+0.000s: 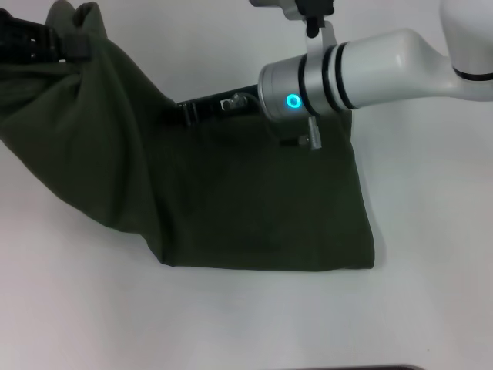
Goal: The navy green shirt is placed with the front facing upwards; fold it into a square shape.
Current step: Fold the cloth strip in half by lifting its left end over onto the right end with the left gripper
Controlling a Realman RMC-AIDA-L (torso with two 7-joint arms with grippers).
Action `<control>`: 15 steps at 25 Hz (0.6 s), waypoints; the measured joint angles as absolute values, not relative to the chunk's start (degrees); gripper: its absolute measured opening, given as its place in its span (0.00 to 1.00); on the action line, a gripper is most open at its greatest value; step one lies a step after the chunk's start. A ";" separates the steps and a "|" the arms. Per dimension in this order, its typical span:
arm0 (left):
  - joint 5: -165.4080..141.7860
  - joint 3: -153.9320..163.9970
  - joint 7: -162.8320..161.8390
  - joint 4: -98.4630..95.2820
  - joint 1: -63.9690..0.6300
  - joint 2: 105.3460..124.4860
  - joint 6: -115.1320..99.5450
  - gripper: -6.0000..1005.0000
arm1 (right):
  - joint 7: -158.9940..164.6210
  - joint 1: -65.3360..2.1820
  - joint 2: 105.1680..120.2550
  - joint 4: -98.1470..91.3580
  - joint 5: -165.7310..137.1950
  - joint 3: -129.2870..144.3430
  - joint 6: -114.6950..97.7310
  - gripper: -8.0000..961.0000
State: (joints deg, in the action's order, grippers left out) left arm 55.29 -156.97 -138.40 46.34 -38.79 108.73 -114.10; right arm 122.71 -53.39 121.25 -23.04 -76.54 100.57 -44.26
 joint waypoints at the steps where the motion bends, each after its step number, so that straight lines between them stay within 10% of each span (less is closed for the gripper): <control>1: 55.37 -156.96 -138.53 46.94 -38.76 109.02 -114.31 0.08 | 122.68 -53.59 121.38 -23.03 -76.23 100.78 -43.36 0.03; 15: 56.79 -155.02 -138.28 48.51 -38.70 110.47 -115.23 0.09 | 122.38 -55.53 121.52 -20.23 -71.00 101.77 -36.37 0.03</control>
